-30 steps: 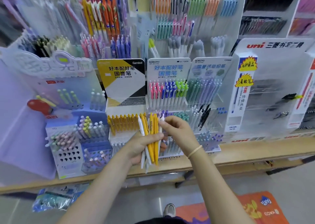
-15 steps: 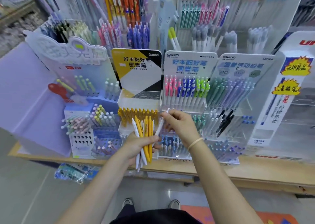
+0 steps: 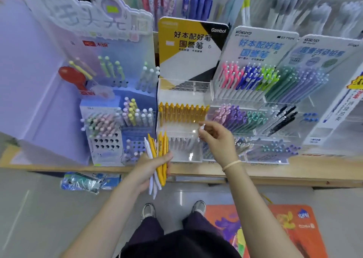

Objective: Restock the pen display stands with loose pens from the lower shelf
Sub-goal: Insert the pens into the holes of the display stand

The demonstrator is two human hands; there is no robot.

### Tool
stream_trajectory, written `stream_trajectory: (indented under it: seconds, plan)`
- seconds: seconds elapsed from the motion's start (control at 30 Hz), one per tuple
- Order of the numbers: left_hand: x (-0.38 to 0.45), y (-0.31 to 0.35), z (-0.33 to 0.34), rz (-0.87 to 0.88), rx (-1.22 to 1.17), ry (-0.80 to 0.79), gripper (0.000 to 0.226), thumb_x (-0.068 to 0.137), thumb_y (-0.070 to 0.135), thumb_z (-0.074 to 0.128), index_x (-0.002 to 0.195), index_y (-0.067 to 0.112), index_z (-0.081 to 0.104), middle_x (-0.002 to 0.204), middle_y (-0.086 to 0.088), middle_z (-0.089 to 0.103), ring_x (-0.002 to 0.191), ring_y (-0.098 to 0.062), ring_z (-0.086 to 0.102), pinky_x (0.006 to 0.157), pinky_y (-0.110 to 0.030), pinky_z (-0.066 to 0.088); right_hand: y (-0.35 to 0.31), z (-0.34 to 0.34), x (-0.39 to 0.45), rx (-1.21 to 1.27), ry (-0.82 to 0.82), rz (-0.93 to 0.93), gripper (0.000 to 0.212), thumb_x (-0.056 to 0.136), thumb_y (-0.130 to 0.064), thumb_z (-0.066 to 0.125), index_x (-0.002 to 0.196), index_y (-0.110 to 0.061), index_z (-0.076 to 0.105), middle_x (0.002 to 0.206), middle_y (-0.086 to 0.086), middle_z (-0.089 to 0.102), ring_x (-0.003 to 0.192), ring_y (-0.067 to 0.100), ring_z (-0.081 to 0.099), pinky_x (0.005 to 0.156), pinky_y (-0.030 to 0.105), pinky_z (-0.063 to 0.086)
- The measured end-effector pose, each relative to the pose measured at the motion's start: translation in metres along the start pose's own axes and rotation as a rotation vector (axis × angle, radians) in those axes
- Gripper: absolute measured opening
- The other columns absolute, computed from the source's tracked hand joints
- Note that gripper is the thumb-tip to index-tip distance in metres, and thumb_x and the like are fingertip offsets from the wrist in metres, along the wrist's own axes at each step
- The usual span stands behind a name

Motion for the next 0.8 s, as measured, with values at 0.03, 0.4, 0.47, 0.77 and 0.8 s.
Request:
stream_trajectory:
  seconds: [0.03, 0.4, 0.47, 0.77, 0.8]
  plan:
    - [0.002, -0.003, -0.005, 0.005, 0.009, -0.01, 0.015, 0.083, 0.014, 0.076, 0.091, 0.003, 0.069, 0.07, -0.013, 0.066, 0.055, -0.022, 0.065, 0.053, -0.03, 0.056, 0.005, 0.003, -0.005, -0.013, 0.029, 0.005, 0.019, 0.09, -0.003, 0.068, 0.104, -0.016, 0.068, 0.088, 0.013, 0.07, 0.082, 0.023, 0.068, 0.084, 0.045, 0.058]
    - [0.007, -0.017, -0.059, 0.023, -0.045, 0.024, 0.016, 0.086, 0.013, 0.073, 0.095, 0.0, 0.07, 0.073, -0.015, 0.068, 0.056, -0.024, 0.065, 0.053, -0.033, 0.056, 0.031, 0.044, -0.036, -0.055, 0.176, 0.066, 0.024, 0.088, -0.001, 0.069, 0.075, -0.021, 0.068, 0.072, 0.005, 0.07, 0.078, 0.029, 0.069, 0.078, 0.044, 0.057]
    - [0.002, -0.015, -0.066, 0.044, -0.058, 0.014, 0.006, 0.091, 0.006, 0.068, 0.092, 0.0, 0.068, 0.068, -0.013, 0.067, 0.052, -0.022, 0.064, 0.049, -0.031, 0.056, 0.031, 0.06, -0.037, -0.046, 0.174, 0.059, 0.023, 0.089, -0.002, 0.068, 0.077, -0.022, 0.069, 0.074, 0.003, 0.071, 0.08, 0.025, 0.07, 0.08, 0.041, 0.058]
    - [-0.004, -0.004, -0.097, 0.098, -0.078, 0.006, 0.01, 0.093, 0.011, 0.066, 0.098, 0.003, 0.071, 0.079, -0.01, 0.075, 0.06, -0.021, 0.069, 0.056, -0.031, 0.058, 0.028, 0.106, -0.026, -0.099, 0.163, 0.021, 0.013, 0.089, -0.003, 0.069, 0.088, -0.016, 0.072, 0.079, 0.002, 0.072, 0.081, 0.022, 0.071, 0.081, 0.036, 0.059]
    - [-0.003, -0.002, -0.099, 0.099, -0.08, 0.001, 0.011, 0.093, 0.012, 0.067, 0.098, 0.003, 0.071, 0.08, -0.011, 0.075, 0.06, -0.021, 0.069, 0.057, -0.031, 0.058, 0.027, 0.11, -0.024, -0.106, 0.156, 0.021, 0.013, 0.089, -0.003, 0.069, 0.088, -0.016, 0.072, 0.08, 0.005, 0.072, 0.082, 0.023, 0.071, 0.081, 0.036, 0.059]
Point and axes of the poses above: each hand's wrist, its own x-axis towards the middle knuckle, its own z-axis out of the palm, y = z × x, the point moved 3 cm from there along x, towards the middle knuckle
